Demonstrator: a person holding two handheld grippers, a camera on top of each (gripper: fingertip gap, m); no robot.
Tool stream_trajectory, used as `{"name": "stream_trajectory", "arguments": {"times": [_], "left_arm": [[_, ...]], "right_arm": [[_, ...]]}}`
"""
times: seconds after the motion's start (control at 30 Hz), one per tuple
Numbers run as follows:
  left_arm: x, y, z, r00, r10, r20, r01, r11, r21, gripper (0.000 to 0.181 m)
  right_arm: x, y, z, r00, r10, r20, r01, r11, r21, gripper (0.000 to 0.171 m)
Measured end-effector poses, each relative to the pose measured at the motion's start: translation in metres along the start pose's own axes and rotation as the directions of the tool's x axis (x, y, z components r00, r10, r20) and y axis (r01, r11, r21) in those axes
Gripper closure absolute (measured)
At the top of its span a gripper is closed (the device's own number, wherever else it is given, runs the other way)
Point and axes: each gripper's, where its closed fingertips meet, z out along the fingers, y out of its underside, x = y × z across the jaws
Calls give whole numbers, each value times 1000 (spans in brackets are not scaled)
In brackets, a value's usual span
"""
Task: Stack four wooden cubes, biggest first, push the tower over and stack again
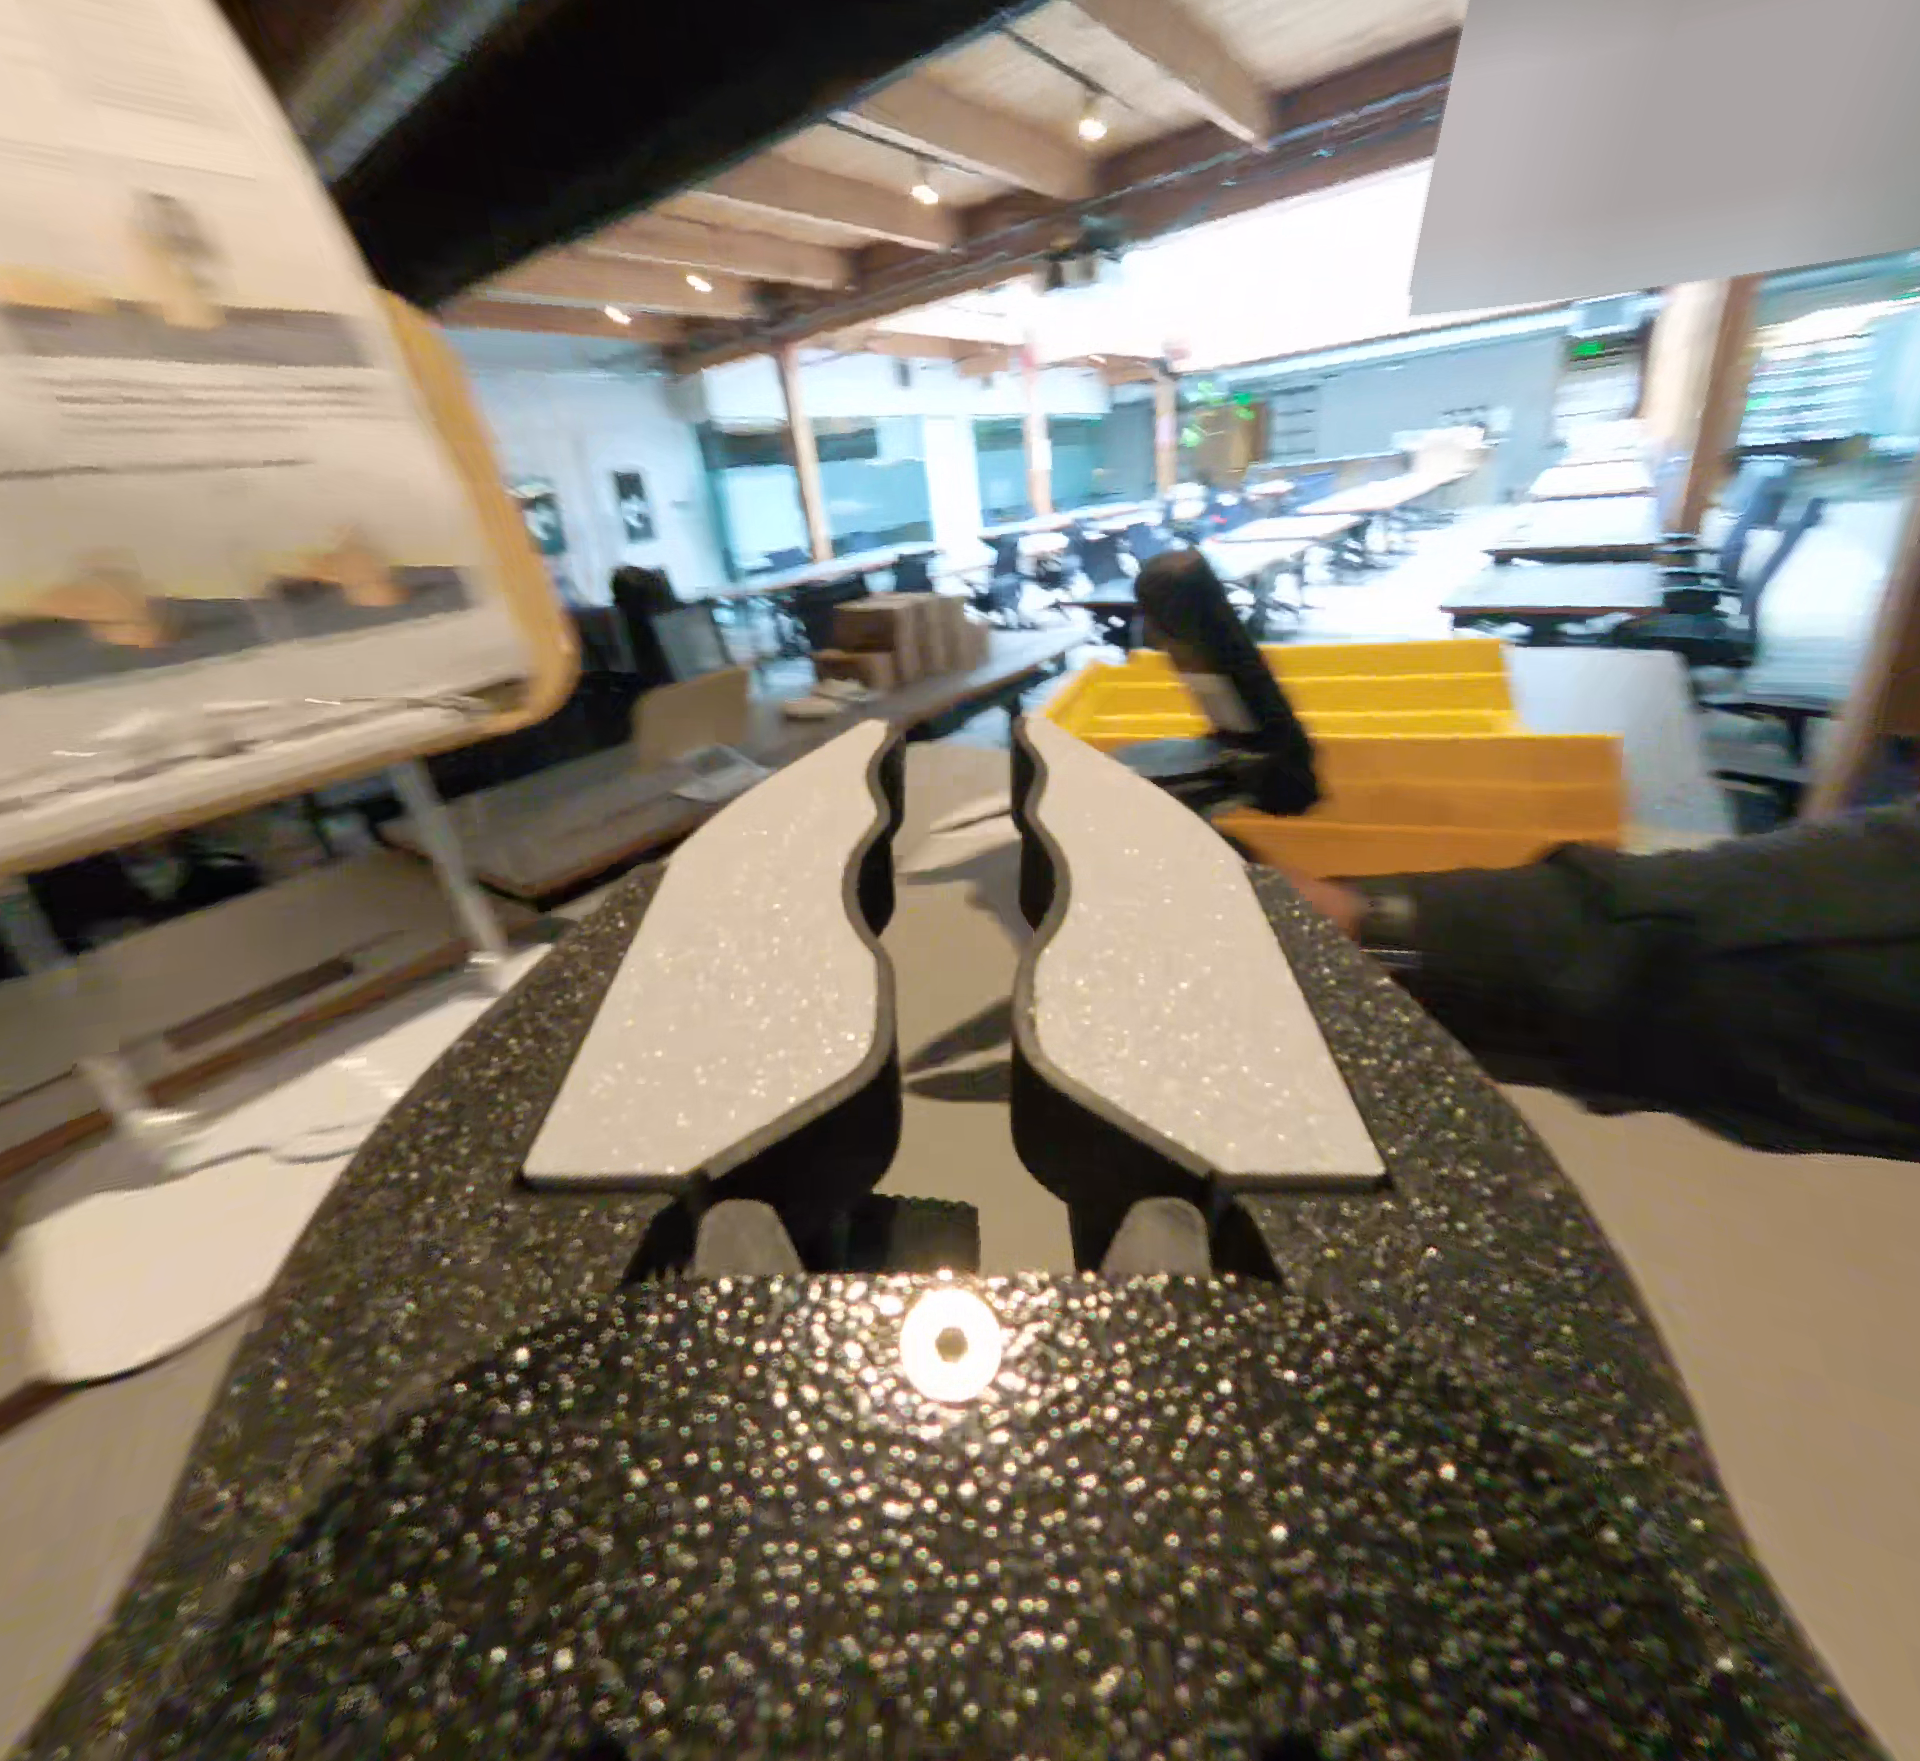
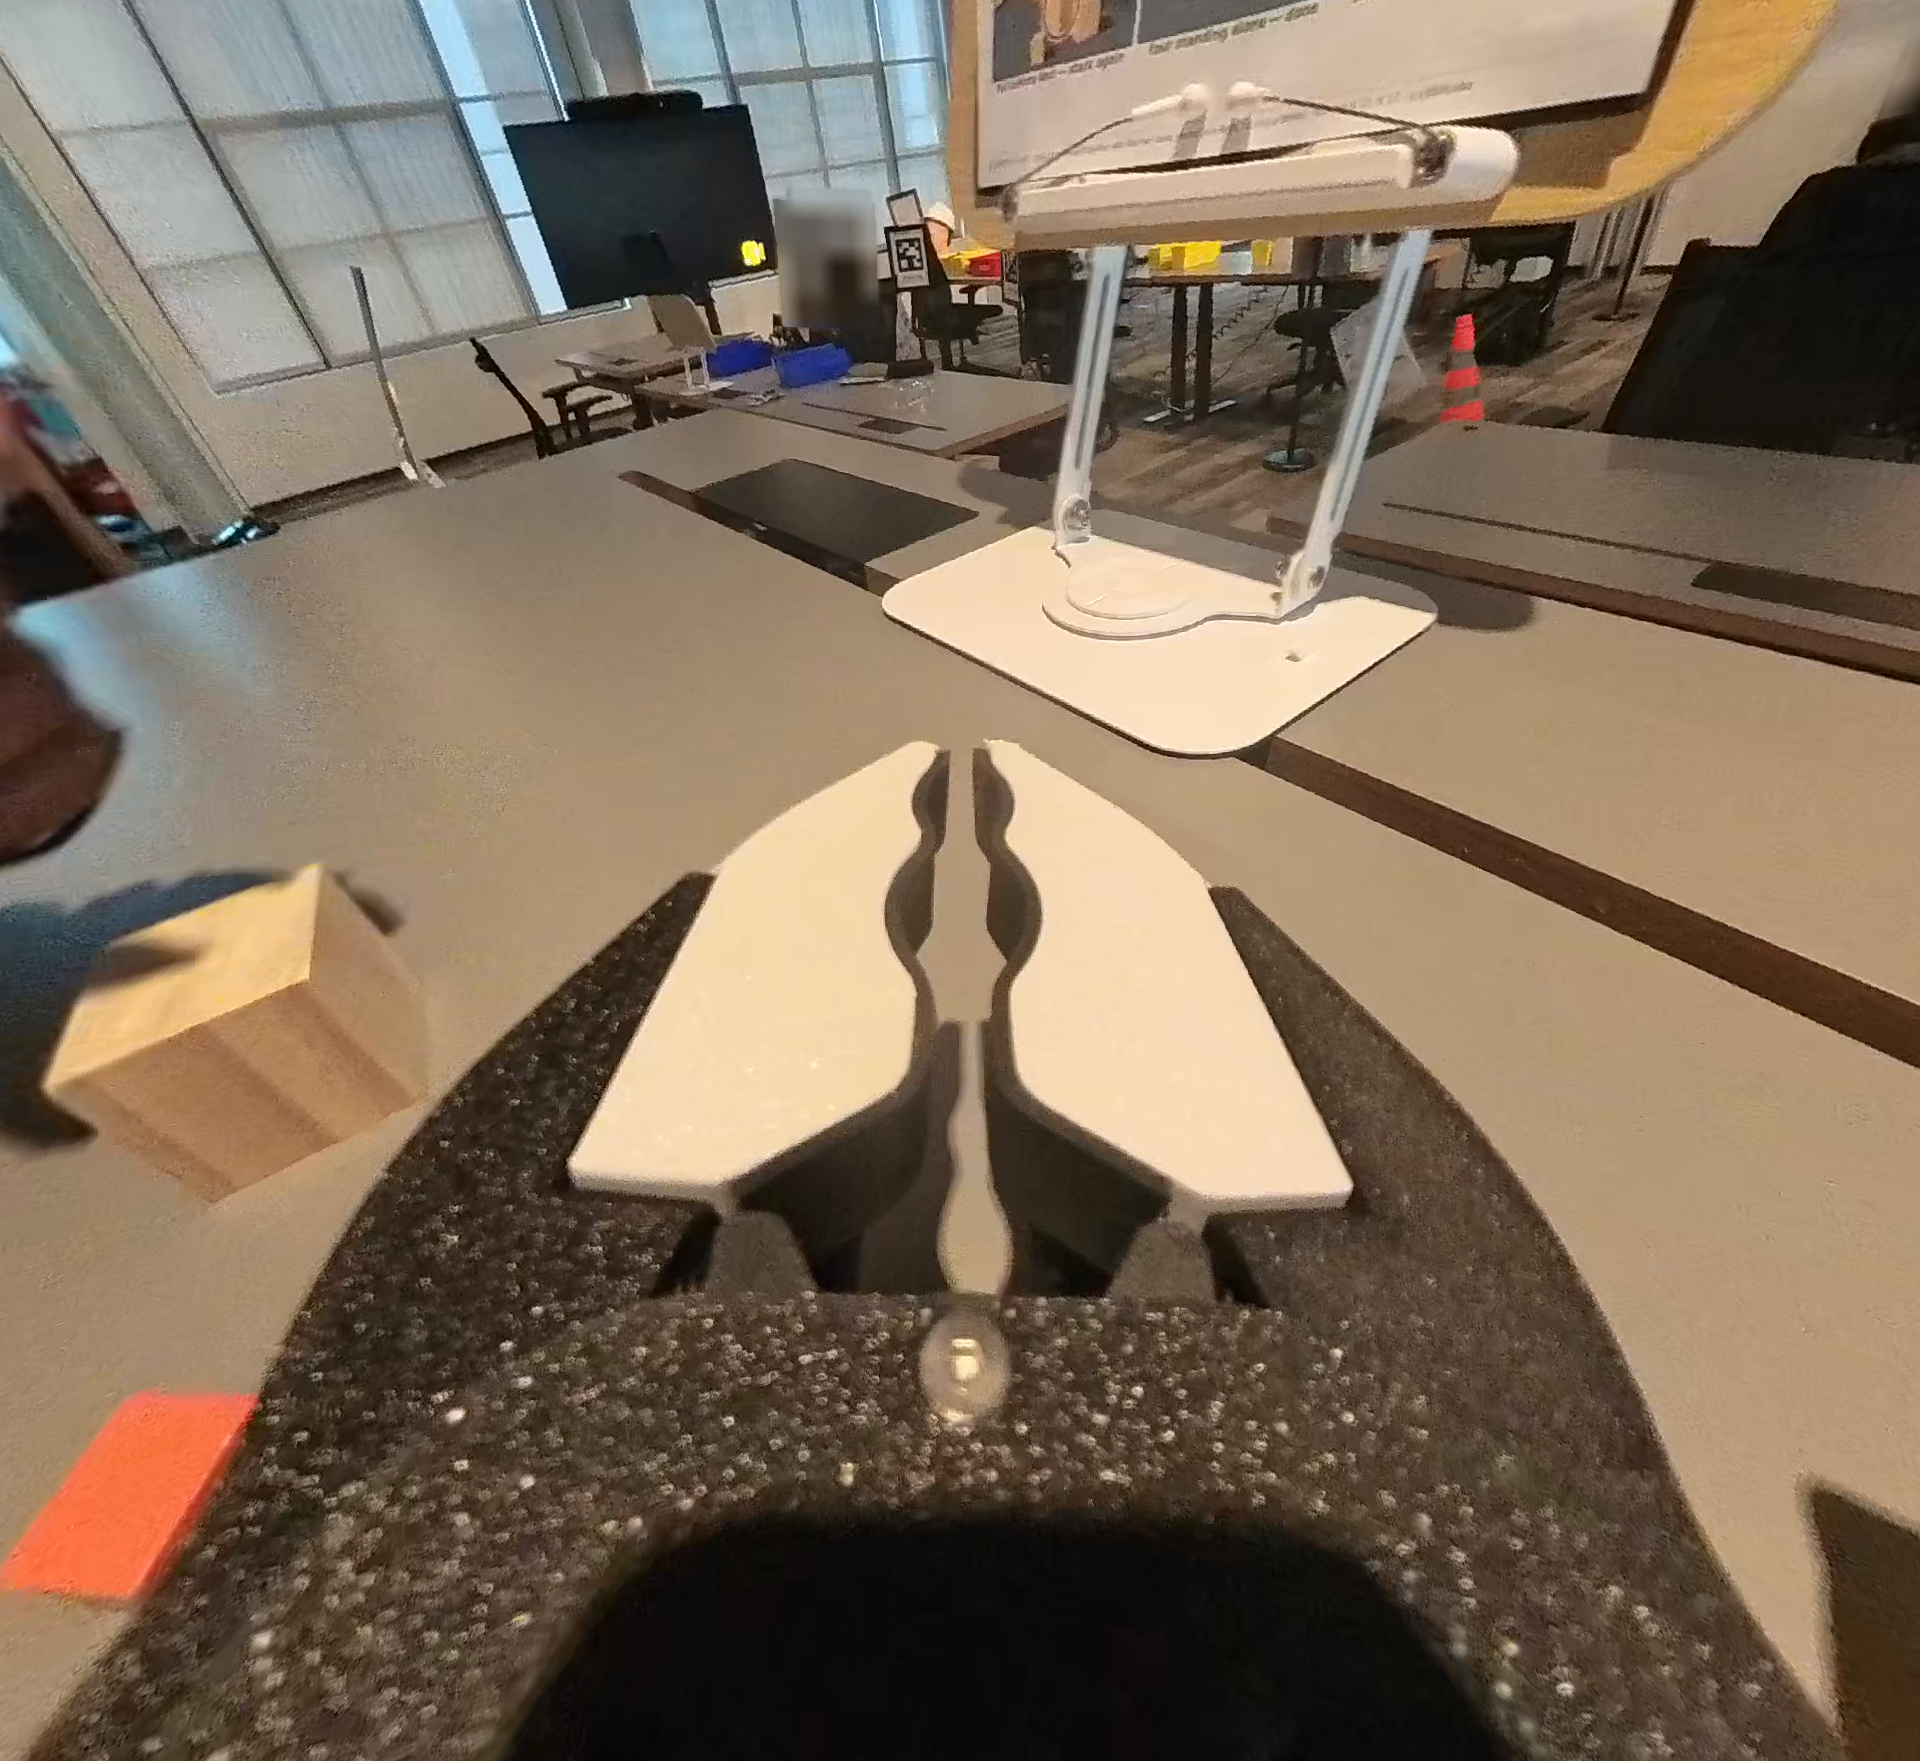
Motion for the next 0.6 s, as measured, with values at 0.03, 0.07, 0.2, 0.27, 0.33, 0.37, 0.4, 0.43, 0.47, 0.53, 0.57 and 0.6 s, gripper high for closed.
{"name": "stream_trajectory", "arguments": {"times": [0.03, 0.07, 0.2, 0.27, 0.33, 0.37, 0.4, 0.43, 0.47, 0.53, 0.57, 0.6], "left_arm": [[24, 9, 11, 1000, -23, -22, 22, 999, -48, 163], [45, 24, 22, 999, -39, -23, 36, 992, -121, 162], [110, 87, 45, 1000, 18, -12, -21, 919, -393, 144], [126, 108, 47, 999, 54, -2, -49, 880, -472, 138], [135, 122, 47, 999, 34, 11, -24, 852, -523, 132], [137, 127, 47, 1000, 19, 21, -4, 838, -546, 130], [138, 133, 47, 1000, 8, 27, 9, 823, -569, 127], [138, 138, 47, 999, 3, 32, 16, 806, -591, 125], [138, 142, 47, 999, -2, 34, 23, 792, -610, 125], [142, 148, 47, 998, -46, 39, 60, 772, -633, 124], [145, 151, 47, 997, -68, 41, 79, 762, -643, 124], [148, 154, 48, 996, -75, 38, 82, 752, -654, 124]], "right_arm": [[-2, 1, 0, 1000, -12, 2, 12, 1000, -4, 167], [-3, 1, 1, 1000, -24, 4, 24, 1000, -7, 167], [-6, 1, 1, 999, -46, 8, 46, 999, -10, 167], [-6, 1, 1, 999, -45, 9, 45, 999, -9, 167], [-6, 1, 1, 999, -43, 11, 43, 999, -9, 167], [-6, 1, 1, 999, -43, 11, 43, 999, -9, 167], [-6, 1, 1, 999, -43, 13, 43, 999, -9, 167], [-6, 1, 2, 999, -44, 16, 44, 999, -10, 167], [-7, 1, 2, 999, -45, 18, 45, 999, -11, 167], [-8, 2, 2, 998, -51, 21, 51, 999, -12, 167], [-8, 1, 2, 998, -53, 23, 53, 999, -11, 167], [-8, 1, 3, 998, -54, 24, 55, 998, -11, 167]]}}
